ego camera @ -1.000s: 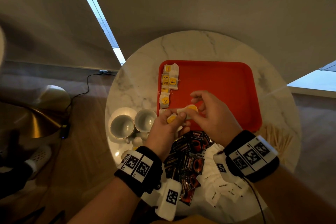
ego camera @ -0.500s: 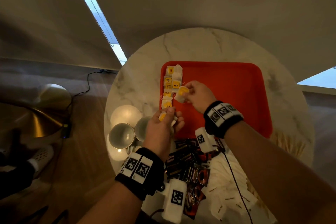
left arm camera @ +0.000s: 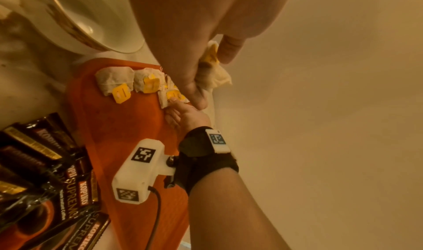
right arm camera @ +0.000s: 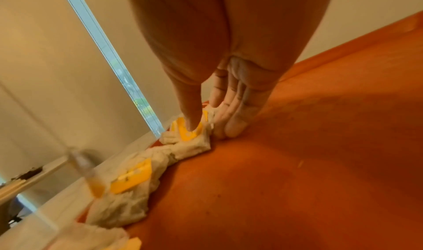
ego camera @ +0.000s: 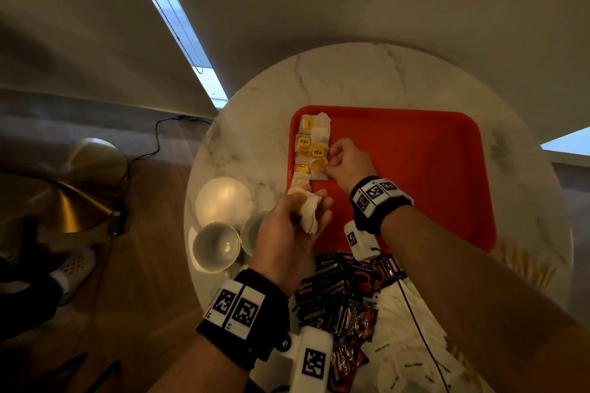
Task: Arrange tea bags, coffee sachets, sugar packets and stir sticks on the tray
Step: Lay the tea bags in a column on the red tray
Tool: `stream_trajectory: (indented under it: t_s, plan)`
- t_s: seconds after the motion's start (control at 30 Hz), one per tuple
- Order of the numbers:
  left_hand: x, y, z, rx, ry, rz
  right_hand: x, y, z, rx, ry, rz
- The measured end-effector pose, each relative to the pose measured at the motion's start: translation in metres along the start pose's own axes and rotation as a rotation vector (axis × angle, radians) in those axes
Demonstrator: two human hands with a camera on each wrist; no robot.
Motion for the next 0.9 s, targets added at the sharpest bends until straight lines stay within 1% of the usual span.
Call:
stream_trajectory:
  t_s: [0.07, 0.17, 0.23, 0.33, 0.4, 0.5, 0.57, 0.67, 0.8, 0.9]
  plan:
    - [0.001, -0.001, 0.0, 0.002, 0.004, -0.006, -0.012, 0.012, -0.005, 0.002, 0.01, 0.047]
    - [0.004, 0.001, 0.0, 0.005, -0.008, 0.0, -0.043, 0.033, -0.026, 0.089, 0.103, 0.065]
    - [0.006, 0.001, 0.0, 0.013, -0.018, 0.009, -0.068, 0.042, -0.042, 0.164, 0.182, 0.012]
    - [0.005, -0.003, 0.0, 0.114, -0.04, -0.01, -0.097, 0.044, -0.06, 0.143, 0.273, -0.141]
    - [0.002, -0.005, -0.003, 0.196, -0.059, -0.022, -0.105, 0.043, -0.061, 0.109, 0.286, -0.21]
    - [0.001, -0.004, -0.008, 0.315, -0.074, -0.053, -0.106, 0.046, -0.053, 0.125, 0.26, -0.239]
    - [-0.001, -0.002, -0.012, 0.346, -0.055, -0.073, -0.105, 0.051, -0.047, 0.225, 0.236, -0.215]
    - [-0.003, 0.003, -0.012, 0.366, -0.057, -0.068, -0.099, 0.063, -0.036, 0.364, 0.187, -0.093]
    - [-0.004, 0.012, -0.009, 0.375, -0.102, -0.006, -0.089, 0.066, -0.022, 0.397, 0.13, 0.009]
    - [-0.002, 0.019, -0.002, 0.349, -0.156, 0.05, -0.076, 0.059, -0.01, 0.391, 0.071, 0.044]
Point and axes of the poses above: each hand's wrist, its own x-axis towards the middle knuckle, its own y-axis out of the back of the hand, z = x × y, the point moved 8 cm from there along x, towards the middle knuckle
